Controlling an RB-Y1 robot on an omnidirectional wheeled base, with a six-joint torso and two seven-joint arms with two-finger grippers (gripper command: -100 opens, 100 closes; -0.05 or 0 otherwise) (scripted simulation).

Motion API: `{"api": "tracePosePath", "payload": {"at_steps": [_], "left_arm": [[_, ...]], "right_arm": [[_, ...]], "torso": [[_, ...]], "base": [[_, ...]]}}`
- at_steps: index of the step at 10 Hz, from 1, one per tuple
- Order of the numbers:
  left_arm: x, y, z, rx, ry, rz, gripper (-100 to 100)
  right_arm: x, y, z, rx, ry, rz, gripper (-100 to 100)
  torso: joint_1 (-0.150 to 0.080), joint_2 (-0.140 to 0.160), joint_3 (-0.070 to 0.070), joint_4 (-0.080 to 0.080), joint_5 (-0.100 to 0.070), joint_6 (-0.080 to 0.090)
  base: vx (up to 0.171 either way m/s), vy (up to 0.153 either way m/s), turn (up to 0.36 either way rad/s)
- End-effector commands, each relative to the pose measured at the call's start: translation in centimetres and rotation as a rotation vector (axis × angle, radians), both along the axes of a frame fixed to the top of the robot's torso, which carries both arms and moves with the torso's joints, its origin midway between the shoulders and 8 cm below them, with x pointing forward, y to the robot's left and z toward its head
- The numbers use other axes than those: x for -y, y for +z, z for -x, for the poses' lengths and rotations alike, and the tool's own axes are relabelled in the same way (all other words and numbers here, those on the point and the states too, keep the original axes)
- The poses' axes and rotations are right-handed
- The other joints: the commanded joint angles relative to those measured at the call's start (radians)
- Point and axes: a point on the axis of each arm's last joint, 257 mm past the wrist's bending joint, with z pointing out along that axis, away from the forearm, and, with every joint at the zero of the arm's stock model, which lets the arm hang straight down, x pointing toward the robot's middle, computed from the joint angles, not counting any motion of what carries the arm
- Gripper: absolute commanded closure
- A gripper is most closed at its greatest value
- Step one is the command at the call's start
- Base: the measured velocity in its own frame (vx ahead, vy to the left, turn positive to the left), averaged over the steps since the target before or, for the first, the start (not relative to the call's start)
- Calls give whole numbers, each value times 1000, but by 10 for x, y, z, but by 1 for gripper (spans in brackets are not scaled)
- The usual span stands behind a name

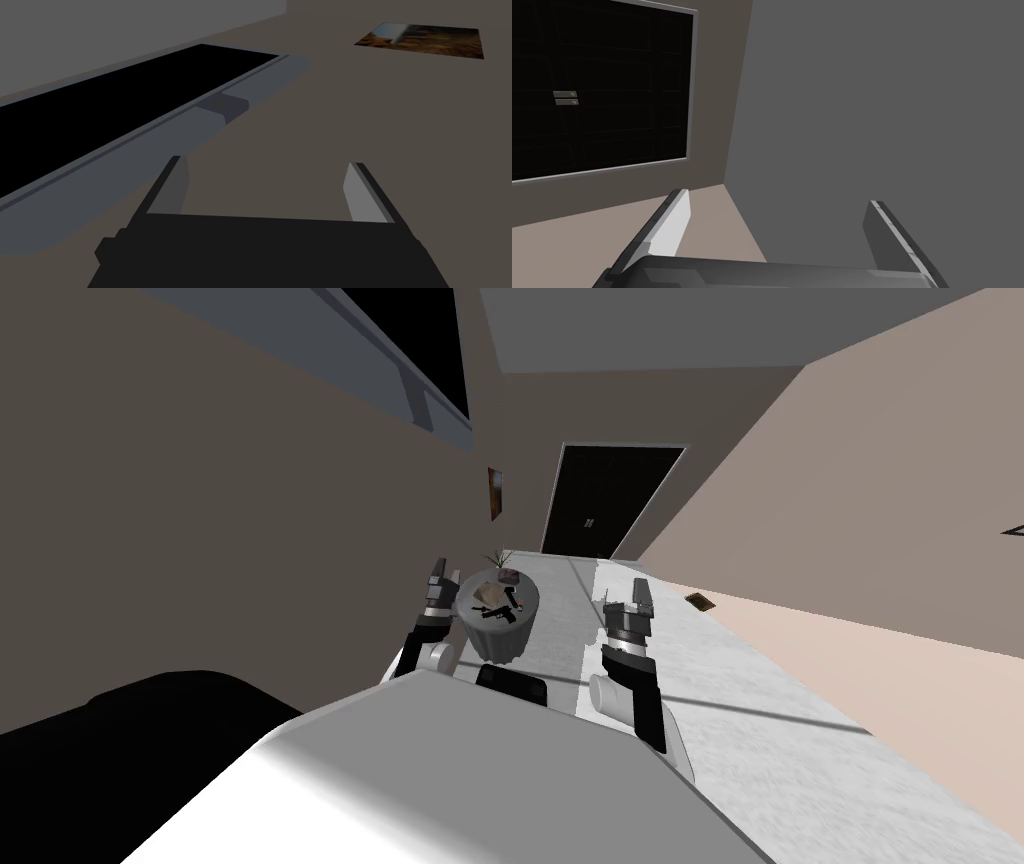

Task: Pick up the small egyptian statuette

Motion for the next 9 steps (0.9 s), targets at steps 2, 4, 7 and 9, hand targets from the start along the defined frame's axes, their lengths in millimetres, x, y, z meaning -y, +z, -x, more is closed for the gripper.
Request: {"api": "tracePosePath", "payload": {"at_steps": [2,4,7,9], "left_arm": [[3,-18,-13,-58,-27,-45,-100],[3,-36,-26,-111,-39,-71,-100],[0,-70,-49,-210,-49,-101,-100],[-2,-83,-58,-246,-51,-109,-100]], "right_arm": [[0,0,0,0,0,0,0],[0,0,0,0,0,0,0],[0,0,0,0,0,0,0],[0,0,0,0,0,0,0]], "torso": [[0,0,0,0,0,0],[0,1,1,0,0,0],[1,2,1,0,0,0],[1,3,2,1,0,0]], "base": [[-13,-1,-45],[-24,3,-46],[-38,7,-70],[-40,8,-46]]}}
